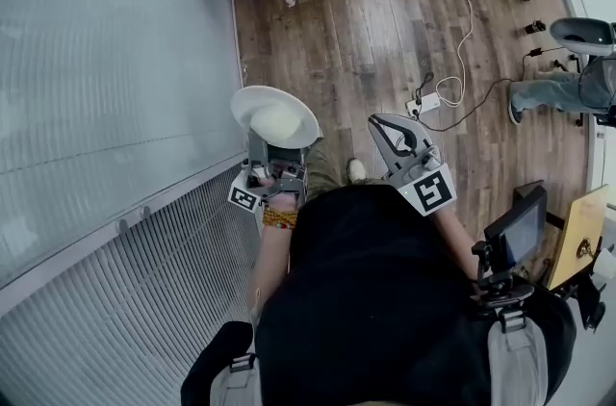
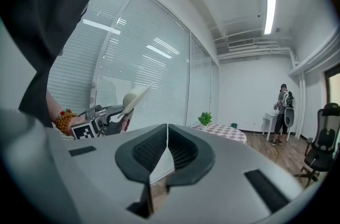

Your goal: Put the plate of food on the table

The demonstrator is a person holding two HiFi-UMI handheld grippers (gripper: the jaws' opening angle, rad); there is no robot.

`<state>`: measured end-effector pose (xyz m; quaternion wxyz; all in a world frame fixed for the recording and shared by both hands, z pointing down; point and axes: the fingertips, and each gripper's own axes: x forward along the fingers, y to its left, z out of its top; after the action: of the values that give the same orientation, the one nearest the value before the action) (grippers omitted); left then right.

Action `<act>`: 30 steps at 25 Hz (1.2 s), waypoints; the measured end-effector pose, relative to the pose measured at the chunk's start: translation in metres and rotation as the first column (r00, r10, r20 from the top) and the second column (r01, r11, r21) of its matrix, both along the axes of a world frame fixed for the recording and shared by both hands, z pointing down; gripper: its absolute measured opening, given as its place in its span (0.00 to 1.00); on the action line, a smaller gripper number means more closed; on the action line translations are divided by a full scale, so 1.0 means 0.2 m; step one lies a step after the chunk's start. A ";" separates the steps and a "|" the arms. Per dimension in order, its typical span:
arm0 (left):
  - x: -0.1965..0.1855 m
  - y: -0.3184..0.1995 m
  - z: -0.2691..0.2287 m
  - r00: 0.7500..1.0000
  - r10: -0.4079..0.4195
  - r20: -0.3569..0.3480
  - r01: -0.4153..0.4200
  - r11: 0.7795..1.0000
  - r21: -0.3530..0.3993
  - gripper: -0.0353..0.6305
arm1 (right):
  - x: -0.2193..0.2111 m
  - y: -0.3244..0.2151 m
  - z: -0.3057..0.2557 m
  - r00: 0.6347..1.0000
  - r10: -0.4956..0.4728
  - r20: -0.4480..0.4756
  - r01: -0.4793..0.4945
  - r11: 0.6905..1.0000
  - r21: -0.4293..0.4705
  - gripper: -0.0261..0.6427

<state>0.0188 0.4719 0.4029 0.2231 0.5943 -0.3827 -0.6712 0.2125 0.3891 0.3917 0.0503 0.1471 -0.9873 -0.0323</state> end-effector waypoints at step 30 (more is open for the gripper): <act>-0.91 -1.04 0.09 0.999 0.006 0.031 -0.001 0.991 -0.134 0.08 | -1.06 -1.19 0.01 0.997 -0.023 0.077 0.029 0.997 -0.077 0.06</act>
<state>-0.1626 0.2637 0.4215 0.2575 0.5892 -0.4293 -0.6342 0.0006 0.1516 0.3930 0.0182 0.1333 -0.9908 0.0110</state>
